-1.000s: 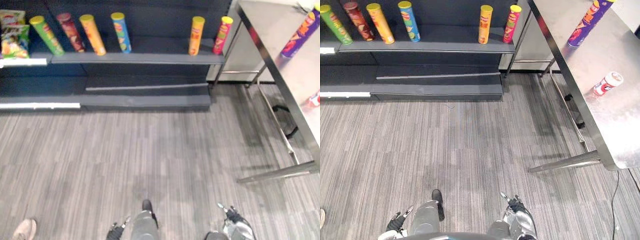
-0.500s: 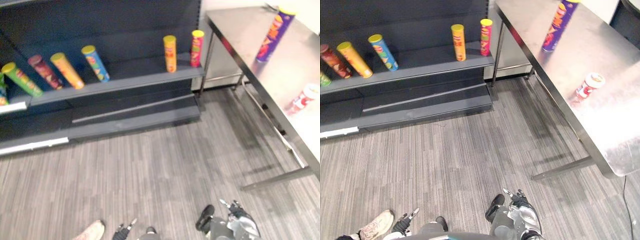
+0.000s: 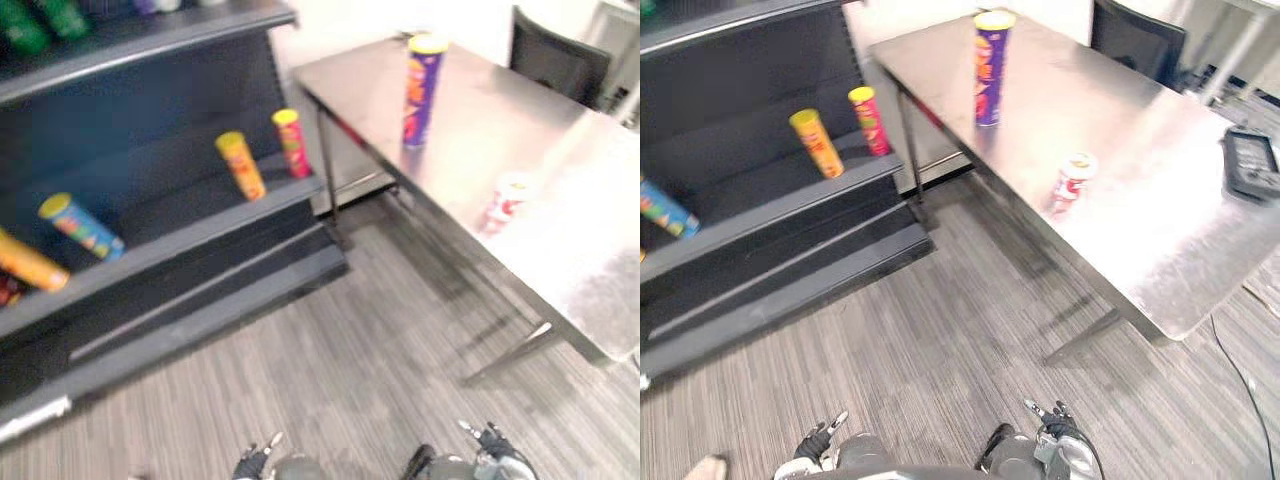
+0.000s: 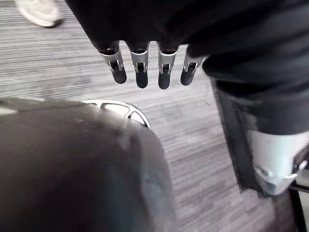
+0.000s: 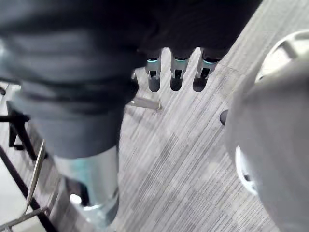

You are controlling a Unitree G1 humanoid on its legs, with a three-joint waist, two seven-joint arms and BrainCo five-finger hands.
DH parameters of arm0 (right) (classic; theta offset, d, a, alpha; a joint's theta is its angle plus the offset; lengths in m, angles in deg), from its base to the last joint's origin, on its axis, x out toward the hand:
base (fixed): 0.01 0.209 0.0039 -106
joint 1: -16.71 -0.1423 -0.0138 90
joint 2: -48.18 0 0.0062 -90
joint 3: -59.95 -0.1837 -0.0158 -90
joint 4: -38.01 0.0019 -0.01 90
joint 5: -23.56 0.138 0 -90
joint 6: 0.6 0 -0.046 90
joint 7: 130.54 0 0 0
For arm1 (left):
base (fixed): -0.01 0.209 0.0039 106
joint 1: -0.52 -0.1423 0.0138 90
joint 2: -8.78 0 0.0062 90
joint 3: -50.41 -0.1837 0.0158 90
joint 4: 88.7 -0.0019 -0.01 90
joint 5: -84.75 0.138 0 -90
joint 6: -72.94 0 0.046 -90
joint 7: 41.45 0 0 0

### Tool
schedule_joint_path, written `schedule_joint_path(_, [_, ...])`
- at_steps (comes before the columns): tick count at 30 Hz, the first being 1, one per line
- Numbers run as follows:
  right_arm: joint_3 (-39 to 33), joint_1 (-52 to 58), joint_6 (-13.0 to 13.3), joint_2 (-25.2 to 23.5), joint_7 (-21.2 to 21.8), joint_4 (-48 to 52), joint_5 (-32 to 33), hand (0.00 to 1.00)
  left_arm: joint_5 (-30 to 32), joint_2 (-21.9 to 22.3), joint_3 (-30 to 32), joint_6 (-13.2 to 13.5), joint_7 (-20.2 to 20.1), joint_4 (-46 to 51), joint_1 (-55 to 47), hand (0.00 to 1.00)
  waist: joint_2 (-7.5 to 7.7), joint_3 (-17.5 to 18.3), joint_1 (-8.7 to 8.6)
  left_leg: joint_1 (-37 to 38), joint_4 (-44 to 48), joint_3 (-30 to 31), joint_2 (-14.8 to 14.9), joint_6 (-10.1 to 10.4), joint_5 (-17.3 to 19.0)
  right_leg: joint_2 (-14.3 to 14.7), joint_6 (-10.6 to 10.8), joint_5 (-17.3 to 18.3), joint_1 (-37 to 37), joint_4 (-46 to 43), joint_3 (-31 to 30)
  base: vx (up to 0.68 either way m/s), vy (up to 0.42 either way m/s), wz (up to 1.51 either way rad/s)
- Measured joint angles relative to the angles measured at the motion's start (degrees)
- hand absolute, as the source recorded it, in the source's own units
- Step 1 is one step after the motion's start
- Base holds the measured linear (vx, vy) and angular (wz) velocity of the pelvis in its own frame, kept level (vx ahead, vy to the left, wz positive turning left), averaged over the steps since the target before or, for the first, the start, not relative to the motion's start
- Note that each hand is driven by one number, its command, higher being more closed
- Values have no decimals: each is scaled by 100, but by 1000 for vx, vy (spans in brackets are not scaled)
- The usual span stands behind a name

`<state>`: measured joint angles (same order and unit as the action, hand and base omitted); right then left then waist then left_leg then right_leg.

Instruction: Put the gum and the chips on the shelf.

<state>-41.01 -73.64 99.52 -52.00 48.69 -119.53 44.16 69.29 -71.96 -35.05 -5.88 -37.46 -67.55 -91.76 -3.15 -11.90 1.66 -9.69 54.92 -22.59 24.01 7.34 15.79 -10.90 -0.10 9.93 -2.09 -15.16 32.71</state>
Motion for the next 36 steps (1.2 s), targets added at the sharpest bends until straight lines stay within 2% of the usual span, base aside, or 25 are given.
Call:
schedule_joint_path(1, [-8,32,-7,0,-4,-51,43,0,-13,-1,-5,12,0,84,-42,0,31,-9,16,-176,-164,34,-112,-26,77,13,4,-4,99,74,-197,267,150,-93])
schedule_joint_path(3, [-5,-55,-7,-27,0,-64,69,0,-15,-5,-2,63,-4,173,-136,0,68,-22,18,-550,-1059,368,-326,-27,81,24,70,-36,233,134,-643,269,268,-124])
schedule_joint_path(4, [-74,-116,-2,-60,2,-61,67,0,-12,-2,-2,63,-4,164,-209,0,86,-33,25,-639,-1896,685,-420,-20,-8,36,123,-31,220,131,-1018,301,437,-158])
schedule_joint_path(6, [-229,-146,26,-120,3,-19,65,0,-4,52,4,60,-5,156,-301,0,65,-29,35,-500,-3267,1274,-564,19,-512,40,391,-25,165,119,-1465,222,433,-158])
schedule_joint_path(7, [-217,-126,34,-194,-1,21,64,0,-10,74,80,57,-9,118,-369,0,93,-12,69,-256,-3404,1148,-692,46,-915,-54,604,-74,167,182,-1824,251,396,-134])
schedule_joint_path(8, [-218,-73,43,-263,31,101,51,0,-11,-60,110,73,0,68,-363,0,245,58,-22,-140,-3482,842,-714,98,-777,-133,629,-101,85,38,-1669,275,354,-123])
schedule_joint_path(9, [-220,-49,40,-262,30,78,51,0,-12,-81,111,84,-4,67,-350,0,301,50,0,-69,-3464,766,-723,135,-660,-118,593,-131,12,-115,-1639,317,319,-112])
schedule_joint_path(10, [-254,7,39,-300,30,-73,51,0,-24,-130,160,99,-39,52,-367,0,490,69,28,74,-3346,893,-1060,25,-431,-56,564,-340,27,-31,-1678,252,261,-107])
schedule_joint_path(11, [-295,13,37,-315,29,-102,51,0,-22,-151,164,62,-44,32,-368,0,505,79,0,90,-3209,808,-1075,-34,-350,-90,636,-391,106,133,-1673,289,302,-125])
schedule_joint_path(13, [-416,-14,36,-382,42,-207,26,0,2,-194,117,60,-51,12,-301,0,529,97,0,150,-2953,728,-1149,-26,-311,-95,595,-779,131,657,-1945,208,193,-111])
schedule_joint_path(16, [-437,-6,36,-379,43,-218,9,0,40,-238,1,55,-52,-88,-208,0,529,99,-3,376,-3046,543,-1198,-27,-310,-143,626,-1004,95,759,-2060,134,83,-98])
schedule_joint_path(17, [-432,-10,35,-307,34,-218,1,0,59,-188,-36,56,-48,-143,-184,0,446,134,1,825,-3370,96,-1182,-31,-313,-145,599,-1219,-32,634,-1958,108,76,-160])
schedule_joint_path(18, [-403,-9,34,-226,-1,-217,-9,0,64,-80,-31,55,-40,-188,-198,0,305,206,-1,1196,-3768,-273,-1220,-73,-339,-216,495,-1296,-199,424,-1376,103,79,-172])
schedule_joint_path(19, [-389,-9,34,-206,-7,-212,-24,0,64,-54,-31,54,-37,-189,-198,0,267,223,-18,1312,-3920,-397,-1265,-114,-367,-286,482,-1304,-252,339,-1022,81,65,-125])
schedule_joint_path(21, [-389,31,13,-115,-15,-213,-41,0,67,35,-39,57,-39,-177,-188,0,154,279,-54,1542,-4274,-598,-1456,-186,-414,-536,433,-1274,-370,159,95,52,23,-84])
schedule_joint_path(23, [-396,45,10,-64,-26,-190,-48,0,97,51,-114,53,-43,-181,-187,0,109,291,-121,1708,-4470,-682,-1580,-243,-451,-673,372,-1233,-372,102,520,52,-3,-53])
schedule_joint_path(26, [-400,79,1,-70,-22,-122,-112,0,308,21,-232,59,-49,-172,-184,0,116,302,-147,1862,-4601,-673,-1686,-257,-460,-735,373,-1233,-337,111,536,26,-4,-16])
schedule_joint_path(29, [-434,131,-7,-114,-10,-92,-267,0,320,-22,-247,61,-81,-166,-185,0,200,328,-131,1901,-4691,-643,-1743,-257,-460,-748,374,-1235,-251,254,719,16,-15,8])
schedule_joint_path(36, [-618,196,-19,-143,-78,-131,-295,0,322,-25,-240,54,-70,-168,-190,0,233,334,-8,1869,-4792,-498,-1781,-256,-460,-609,507,-1394,-40,805,969,-33,-30,6])
